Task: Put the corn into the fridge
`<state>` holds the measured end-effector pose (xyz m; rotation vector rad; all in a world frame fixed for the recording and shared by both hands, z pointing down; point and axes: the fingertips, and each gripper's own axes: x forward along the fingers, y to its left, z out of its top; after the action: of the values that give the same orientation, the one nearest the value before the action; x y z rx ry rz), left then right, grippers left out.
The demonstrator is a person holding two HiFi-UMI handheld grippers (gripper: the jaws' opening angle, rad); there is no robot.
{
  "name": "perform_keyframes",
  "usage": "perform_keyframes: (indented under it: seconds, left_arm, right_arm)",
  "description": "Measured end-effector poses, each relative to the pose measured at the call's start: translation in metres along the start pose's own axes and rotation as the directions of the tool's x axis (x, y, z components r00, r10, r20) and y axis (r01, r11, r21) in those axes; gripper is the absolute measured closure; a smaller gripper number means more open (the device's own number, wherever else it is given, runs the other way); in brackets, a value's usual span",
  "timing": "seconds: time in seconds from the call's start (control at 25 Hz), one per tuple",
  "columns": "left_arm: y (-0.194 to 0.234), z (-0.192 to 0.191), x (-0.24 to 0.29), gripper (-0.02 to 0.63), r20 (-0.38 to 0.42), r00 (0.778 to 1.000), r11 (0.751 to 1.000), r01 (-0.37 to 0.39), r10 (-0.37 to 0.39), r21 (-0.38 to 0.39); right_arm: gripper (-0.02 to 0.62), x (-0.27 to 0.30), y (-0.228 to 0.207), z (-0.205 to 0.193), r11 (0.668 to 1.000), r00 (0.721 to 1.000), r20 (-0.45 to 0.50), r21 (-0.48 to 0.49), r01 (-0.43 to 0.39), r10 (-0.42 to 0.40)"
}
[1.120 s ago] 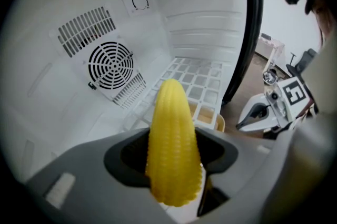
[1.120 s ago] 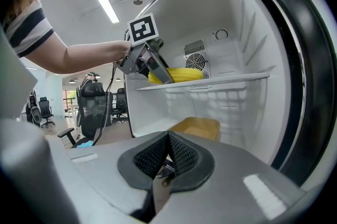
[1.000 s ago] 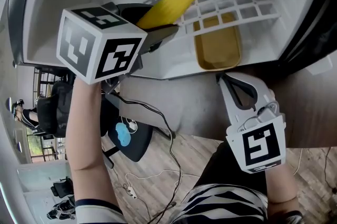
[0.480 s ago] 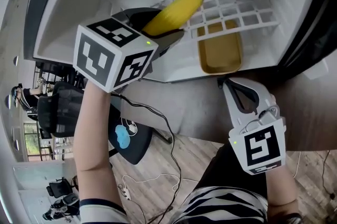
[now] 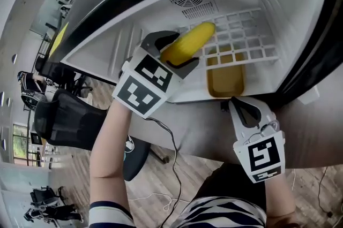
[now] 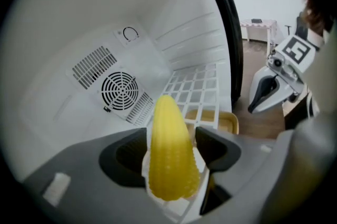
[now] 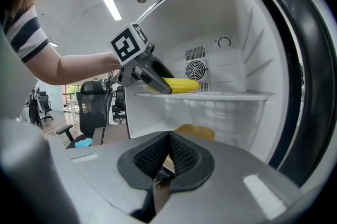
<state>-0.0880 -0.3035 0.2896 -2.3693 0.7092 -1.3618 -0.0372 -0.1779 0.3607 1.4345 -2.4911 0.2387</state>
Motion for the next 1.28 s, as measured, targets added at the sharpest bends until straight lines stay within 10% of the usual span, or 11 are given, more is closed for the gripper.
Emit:
perform_keyframes:
  seconds: [0.4, 0.8, 1.28]
  left_arm:
    - [0.003, 0.029, -0.039, 0.606, 0.21, 0.972, 0.994, -0.104, 0.105, -0.018]
    - [-0.007, 0.044, -0.1, 0.606, 0.36, 0.885, 0.955, -0.262, 0.296, -0.142]
    - [-0.041, 0.031, -0.148, 0.606, 0.362, 0.815, 0.882, -0.347, 0.452, -0.319]
  right_arm:
    - [0.603, -0.01, -0.003, 0.027, 0.999, 0.999, 0.019, -0.021, 0.032, -0.032]
    - [0.603, -0.041, -0.002, 0.039, 0.998, 0.998, 0.032, -0.031, 0.046, -0.045]
    - [0.604, -0.082, -0.006, 0.069, 0.992, 0.991, 0.1, -0.079, 0.095, -0.087]
